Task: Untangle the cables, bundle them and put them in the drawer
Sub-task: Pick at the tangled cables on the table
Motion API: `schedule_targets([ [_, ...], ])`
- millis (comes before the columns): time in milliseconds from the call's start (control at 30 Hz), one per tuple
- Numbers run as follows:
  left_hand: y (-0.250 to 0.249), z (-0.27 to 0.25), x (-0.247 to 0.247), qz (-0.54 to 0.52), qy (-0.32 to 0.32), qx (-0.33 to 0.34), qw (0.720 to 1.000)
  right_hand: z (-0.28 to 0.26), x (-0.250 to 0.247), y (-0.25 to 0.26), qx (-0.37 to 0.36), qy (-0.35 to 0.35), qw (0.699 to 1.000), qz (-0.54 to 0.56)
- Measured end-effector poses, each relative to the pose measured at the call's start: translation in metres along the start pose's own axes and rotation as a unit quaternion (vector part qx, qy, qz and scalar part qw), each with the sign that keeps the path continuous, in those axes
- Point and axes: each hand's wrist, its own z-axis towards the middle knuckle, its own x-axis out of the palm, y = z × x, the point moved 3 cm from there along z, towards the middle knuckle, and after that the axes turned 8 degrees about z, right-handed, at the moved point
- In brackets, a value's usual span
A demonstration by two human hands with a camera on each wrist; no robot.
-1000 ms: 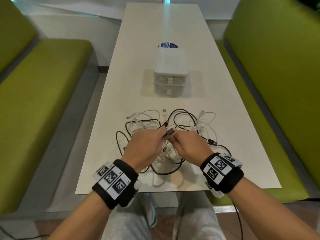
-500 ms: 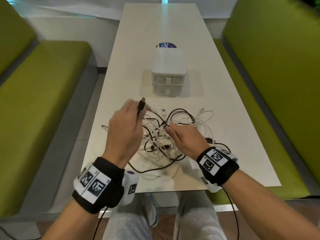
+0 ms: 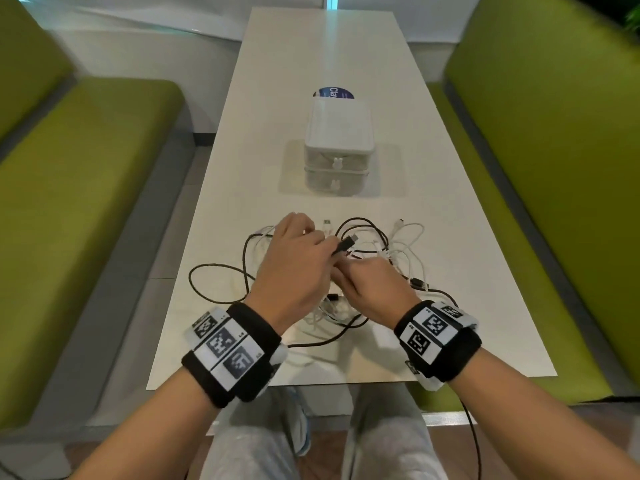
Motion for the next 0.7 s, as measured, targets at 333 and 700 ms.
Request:
schedule_targets([
  [333,-0.005,0.002,-0.055,-0.242,-0.133,-0.097,0.956,0.005,-0.004,-0.012,0.019,-0.037,0.995,0.091],
  [700,0.012,0.006,-0.059,-0.222,-0.125,-0.16,0.954,0.007,-0.002,-0.034,0.123,-0.028,0.984,0.128],
])
